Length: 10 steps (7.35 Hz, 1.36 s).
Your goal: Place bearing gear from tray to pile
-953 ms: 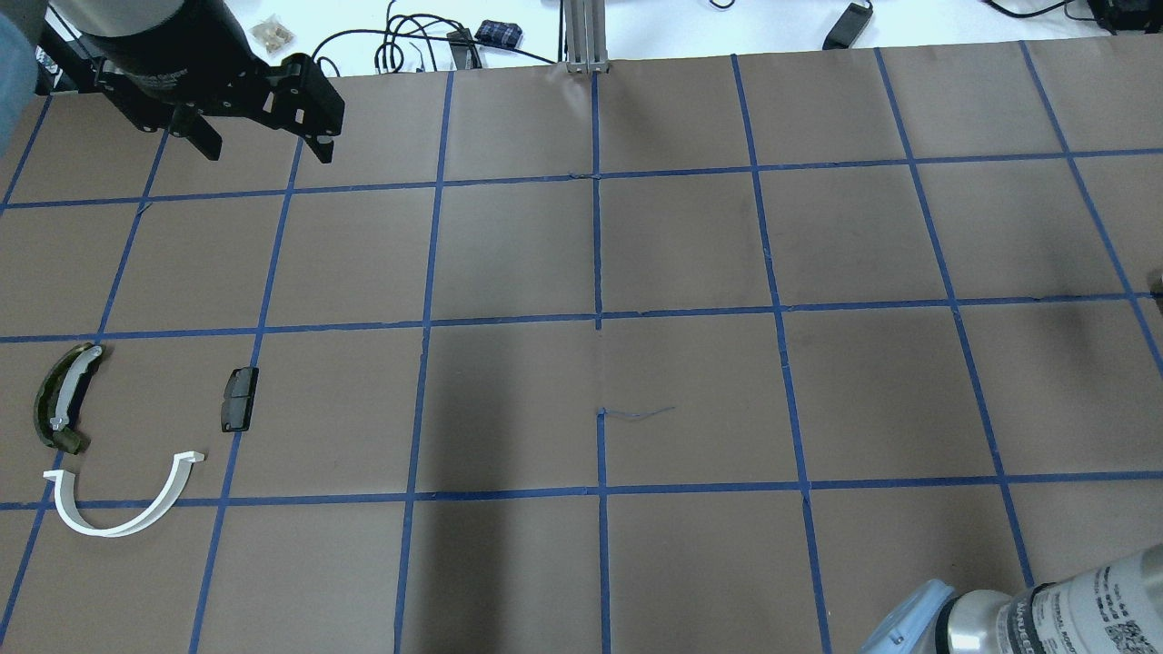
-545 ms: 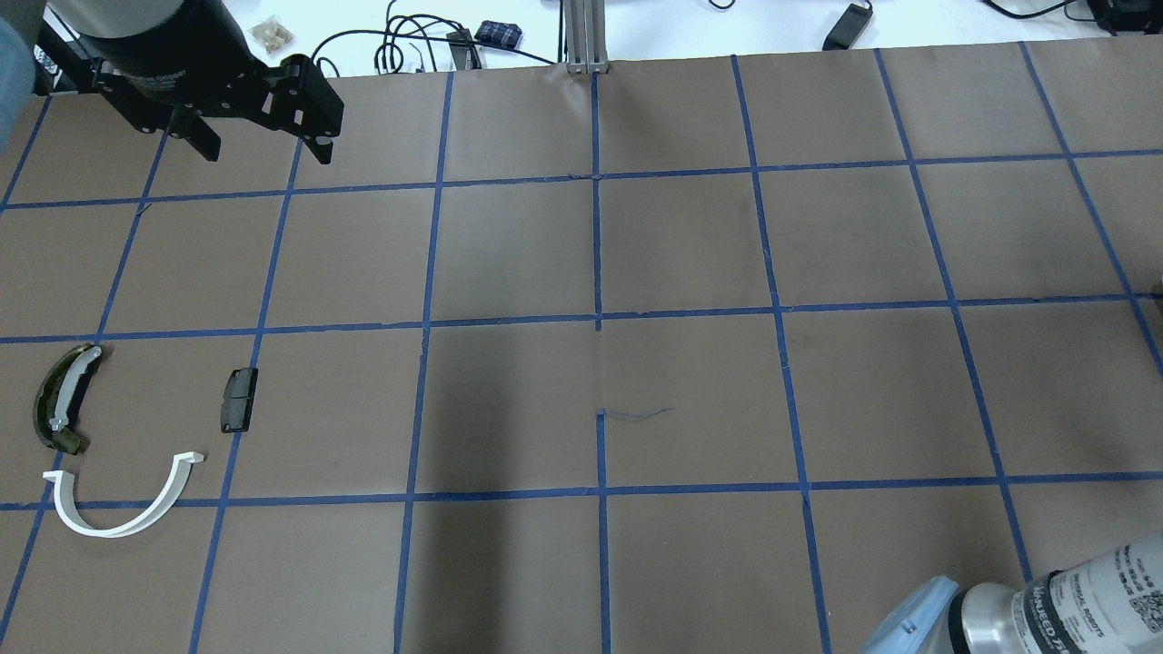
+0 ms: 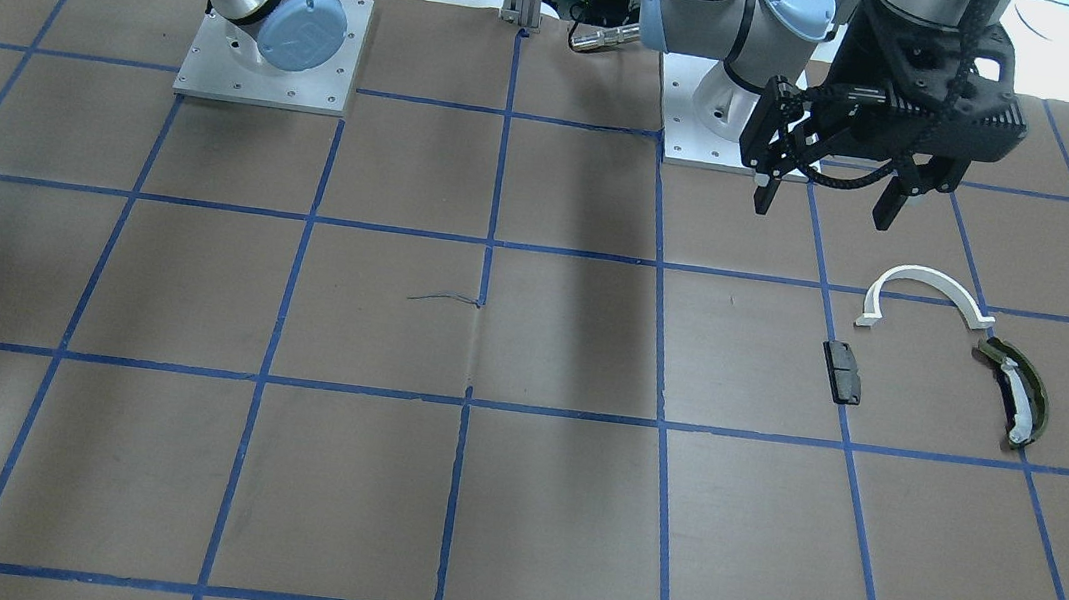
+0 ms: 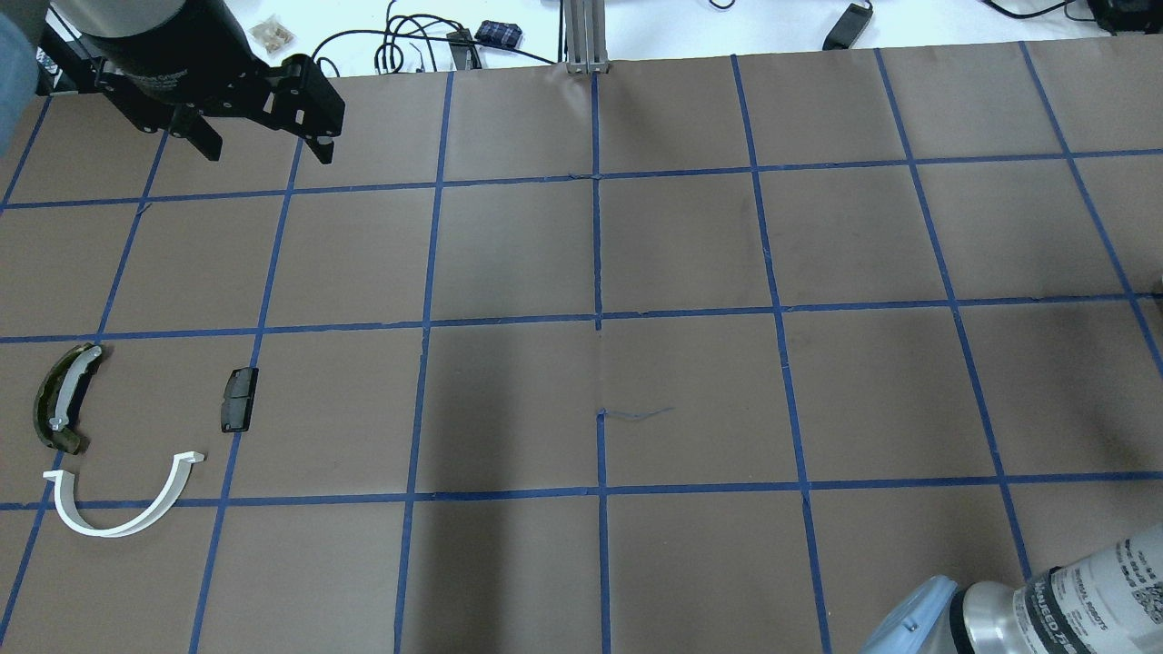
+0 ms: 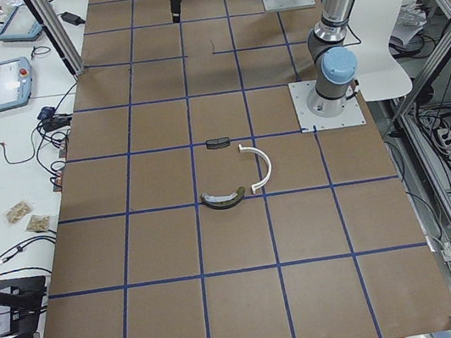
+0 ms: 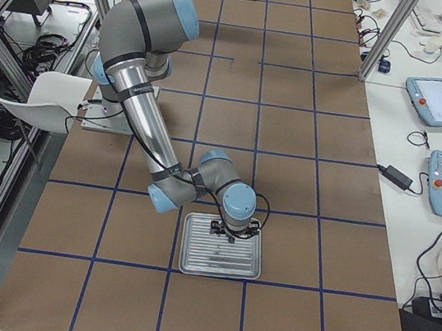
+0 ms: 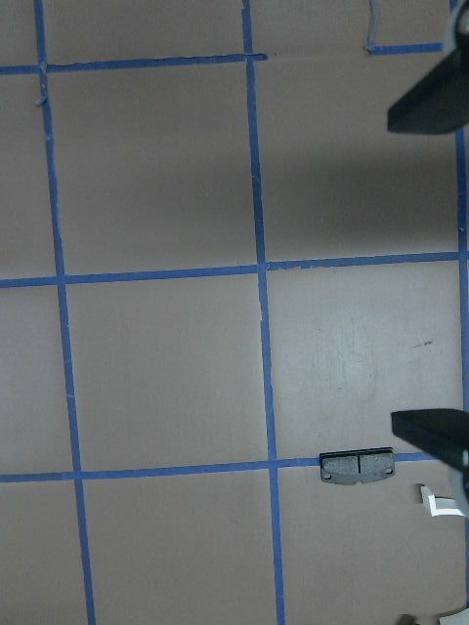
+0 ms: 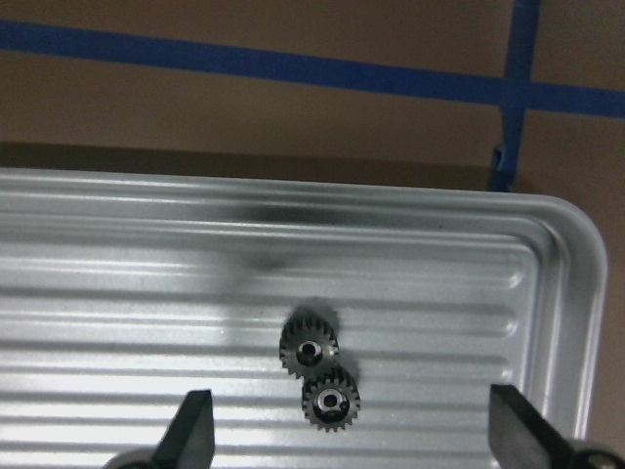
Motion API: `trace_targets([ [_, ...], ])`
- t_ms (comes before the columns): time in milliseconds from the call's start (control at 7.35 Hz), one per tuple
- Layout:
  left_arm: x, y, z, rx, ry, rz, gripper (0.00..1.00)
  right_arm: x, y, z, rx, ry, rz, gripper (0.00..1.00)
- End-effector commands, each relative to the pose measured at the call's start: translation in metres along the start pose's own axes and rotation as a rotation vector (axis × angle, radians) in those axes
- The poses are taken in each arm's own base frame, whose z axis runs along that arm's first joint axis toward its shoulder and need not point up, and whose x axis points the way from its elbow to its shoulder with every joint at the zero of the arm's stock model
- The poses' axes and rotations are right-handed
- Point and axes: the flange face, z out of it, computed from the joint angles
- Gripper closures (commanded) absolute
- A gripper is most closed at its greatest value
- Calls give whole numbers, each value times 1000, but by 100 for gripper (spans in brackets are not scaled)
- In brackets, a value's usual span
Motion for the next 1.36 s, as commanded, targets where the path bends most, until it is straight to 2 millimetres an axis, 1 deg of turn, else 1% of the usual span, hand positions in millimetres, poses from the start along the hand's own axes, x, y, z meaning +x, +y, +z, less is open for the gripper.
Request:
trace_targets([
  [0,0,0,1,-1,-1,0,0,-1,6,20,8,-2,-11,0],
  [272,0,0,1,-3,-1,0,0,-1,8,17,0,0,-6,1],
  [408,0,0,1,-3,0,0,0,-1,8,18,1,-2,-6,5],
  [545,0,0,1,-3,-1,0,0,-1,8,17,-3,-2,-4,20],
  [681,0,1,1,-3,-1,0,0,-1,9,17,-3,0,-9,40],
  [953,0,0,1,-3,0,-2,0,-1,9,16,-6,-2,-15,83],
  [1089,0,1,0,-1,0,0,0,0,9,13,-8,2,-20,96],
  [1225,0,1,1,-3,0,-2,0,0,9,12,-9,3,-22,100],
])
